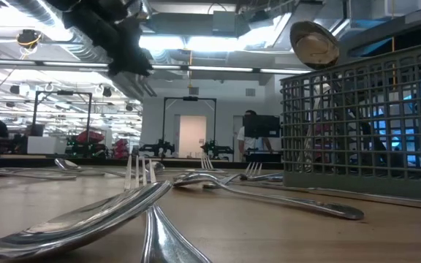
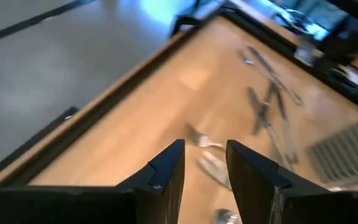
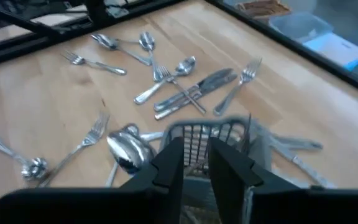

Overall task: Sort silverware
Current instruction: Put the silver fork into the gray silverware basket

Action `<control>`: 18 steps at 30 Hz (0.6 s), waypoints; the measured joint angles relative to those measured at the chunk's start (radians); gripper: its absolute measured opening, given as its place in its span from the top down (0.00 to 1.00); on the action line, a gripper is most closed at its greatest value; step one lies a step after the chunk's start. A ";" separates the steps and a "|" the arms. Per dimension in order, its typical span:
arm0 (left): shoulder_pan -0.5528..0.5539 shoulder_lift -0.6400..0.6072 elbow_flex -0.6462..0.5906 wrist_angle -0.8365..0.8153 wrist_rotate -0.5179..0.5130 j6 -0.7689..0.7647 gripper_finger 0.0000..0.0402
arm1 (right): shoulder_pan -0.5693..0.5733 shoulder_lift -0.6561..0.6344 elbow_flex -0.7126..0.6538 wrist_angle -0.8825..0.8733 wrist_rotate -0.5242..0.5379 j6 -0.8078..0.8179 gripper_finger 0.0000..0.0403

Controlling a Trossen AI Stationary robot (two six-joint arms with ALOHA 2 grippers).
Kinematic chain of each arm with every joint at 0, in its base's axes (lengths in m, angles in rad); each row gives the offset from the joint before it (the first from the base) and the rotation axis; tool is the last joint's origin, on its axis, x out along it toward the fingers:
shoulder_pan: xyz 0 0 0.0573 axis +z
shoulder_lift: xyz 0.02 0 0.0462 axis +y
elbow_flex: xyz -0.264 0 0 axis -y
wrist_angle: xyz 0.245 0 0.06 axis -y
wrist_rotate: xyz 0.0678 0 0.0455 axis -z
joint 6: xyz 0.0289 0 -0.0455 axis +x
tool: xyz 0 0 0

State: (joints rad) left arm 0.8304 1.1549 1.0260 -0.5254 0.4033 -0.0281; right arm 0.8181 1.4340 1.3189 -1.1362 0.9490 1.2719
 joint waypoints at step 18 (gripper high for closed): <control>-0.401 -0.003 0.001 -0.428 -0.022 -0.056 0.72 | -0.103 -0.017 0.323 -0.424 0.036 -0.200 0.81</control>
State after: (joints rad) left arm 0.4295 1.1522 1.0266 -0.9537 0.3813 -0.0844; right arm 0.7150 1.4166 1.6421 -1.5602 0.9845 1.0721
